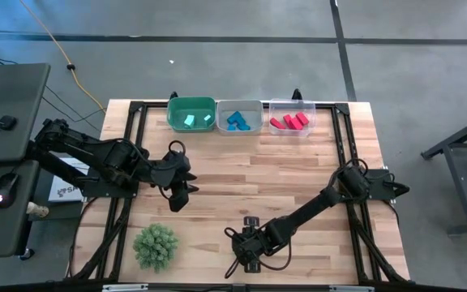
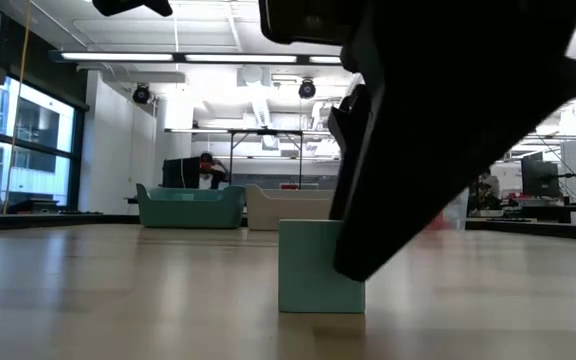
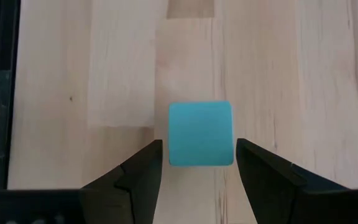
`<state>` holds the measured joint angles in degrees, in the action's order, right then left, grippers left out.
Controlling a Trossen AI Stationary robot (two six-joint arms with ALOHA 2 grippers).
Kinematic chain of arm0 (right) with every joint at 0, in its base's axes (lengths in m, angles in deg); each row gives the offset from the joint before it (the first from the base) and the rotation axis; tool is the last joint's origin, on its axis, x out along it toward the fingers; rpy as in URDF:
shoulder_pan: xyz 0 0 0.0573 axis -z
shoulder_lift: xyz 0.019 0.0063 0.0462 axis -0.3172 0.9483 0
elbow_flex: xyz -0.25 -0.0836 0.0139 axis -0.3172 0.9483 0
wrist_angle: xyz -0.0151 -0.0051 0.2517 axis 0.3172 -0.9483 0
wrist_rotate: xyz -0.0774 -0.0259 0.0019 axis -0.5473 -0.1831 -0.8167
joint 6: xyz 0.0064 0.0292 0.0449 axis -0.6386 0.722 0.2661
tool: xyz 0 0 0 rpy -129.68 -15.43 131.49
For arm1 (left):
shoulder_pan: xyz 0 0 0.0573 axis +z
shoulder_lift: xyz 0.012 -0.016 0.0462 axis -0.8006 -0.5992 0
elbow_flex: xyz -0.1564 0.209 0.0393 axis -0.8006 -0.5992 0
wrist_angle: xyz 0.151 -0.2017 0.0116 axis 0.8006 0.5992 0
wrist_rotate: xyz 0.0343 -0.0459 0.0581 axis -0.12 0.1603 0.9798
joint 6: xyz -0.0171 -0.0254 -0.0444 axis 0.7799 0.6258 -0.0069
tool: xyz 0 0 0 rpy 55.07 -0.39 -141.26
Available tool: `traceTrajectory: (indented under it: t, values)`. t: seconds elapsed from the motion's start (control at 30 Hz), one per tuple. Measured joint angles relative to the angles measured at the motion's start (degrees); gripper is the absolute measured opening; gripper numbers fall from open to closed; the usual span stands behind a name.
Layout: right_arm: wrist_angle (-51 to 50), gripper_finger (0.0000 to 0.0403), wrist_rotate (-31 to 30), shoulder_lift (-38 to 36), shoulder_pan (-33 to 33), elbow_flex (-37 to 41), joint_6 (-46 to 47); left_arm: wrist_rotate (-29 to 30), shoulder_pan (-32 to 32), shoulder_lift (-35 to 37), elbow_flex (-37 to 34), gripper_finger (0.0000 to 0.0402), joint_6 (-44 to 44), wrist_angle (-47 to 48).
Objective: Sort & place blocks by color
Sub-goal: Put the light blue block into the green bin
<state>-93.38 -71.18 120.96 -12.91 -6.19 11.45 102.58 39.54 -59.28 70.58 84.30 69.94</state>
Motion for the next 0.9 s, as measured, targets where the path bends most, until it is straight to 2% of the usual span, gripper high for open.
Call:
traceTrajectory:
  t: [0.2,0.57,0.9]
  values:
    - [0.0,0.0189,-0.1,0.0,0.0,0.0,0.2,0.0,0.0,0.0,0.0,0.0129,0.0,0.1]
    - [0.3,0.0113,1.4,0.0,0.0,-0.1,0.3,0.2,0.0,0.0,0.0,0.0129,-0.5,0.1]
    - [0.0,0.0113,0.7,-0.2,0.3,-0.1,1.4,0.2,0.0,0.0,0.0,0.0129,-1.1,0.1]
